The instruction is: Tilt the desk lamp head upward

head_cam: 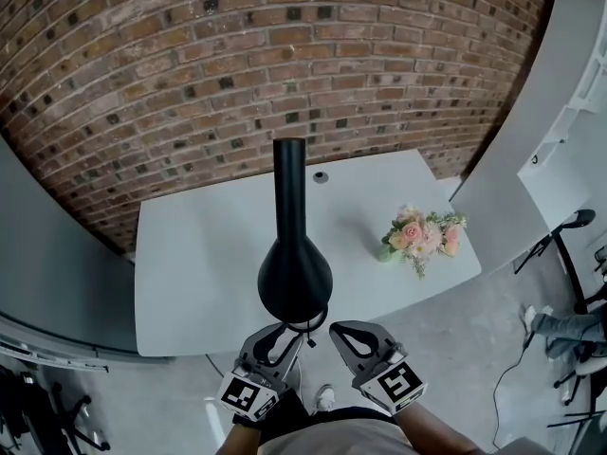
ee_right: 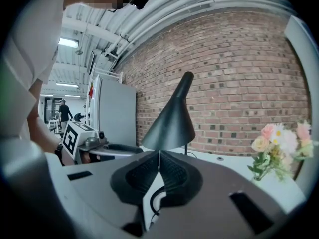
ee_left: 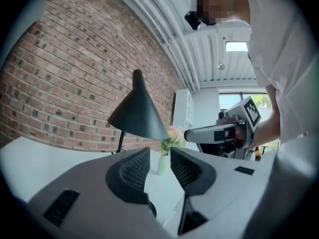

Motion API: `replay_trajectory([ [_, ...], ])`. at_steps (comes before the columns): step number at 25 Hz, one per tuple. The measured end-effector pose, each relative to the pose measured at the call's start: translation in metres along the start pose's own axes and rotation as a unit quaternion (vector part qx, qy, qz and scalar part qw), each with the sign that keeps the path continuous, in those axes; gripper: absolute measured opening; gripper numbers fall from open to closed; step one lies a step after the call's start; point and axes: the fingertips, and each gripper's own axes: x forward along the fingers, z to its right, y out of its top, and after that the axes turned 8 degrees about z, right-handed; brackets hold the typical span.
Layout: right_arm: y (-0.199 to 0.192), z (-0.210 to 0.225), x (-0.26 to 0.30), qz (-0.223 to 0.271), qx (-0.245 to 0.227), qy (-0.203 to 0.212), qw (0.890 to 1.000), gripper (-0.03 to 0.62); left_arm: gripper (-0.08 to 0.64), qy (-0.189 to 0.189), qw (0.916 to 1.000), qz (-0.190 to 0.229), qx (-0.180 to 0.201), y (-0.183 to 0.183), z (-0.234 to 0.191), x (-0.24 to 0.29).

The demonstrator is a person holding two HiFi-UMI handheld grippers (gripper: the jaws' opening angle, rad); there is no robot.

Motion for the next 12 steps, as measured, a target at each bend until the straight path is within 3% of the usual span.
replay_trajectory([
  [5, -0.001, 0.002, -0.007, -0.01, -0.007, -0.005, 1.0, 0.018, 0.129, -0.019, 0.9986, 0.033, -0.038, 0.004, 0.003, 0.016],
  [12, -0.002, 0.003, -0.017, -0.015, -0.016, -0.013, 1.0, 0.018, 0.117, -0.032, 0.9982, 0.041, -0.03, 0.009, 0.001, 0.031],
])
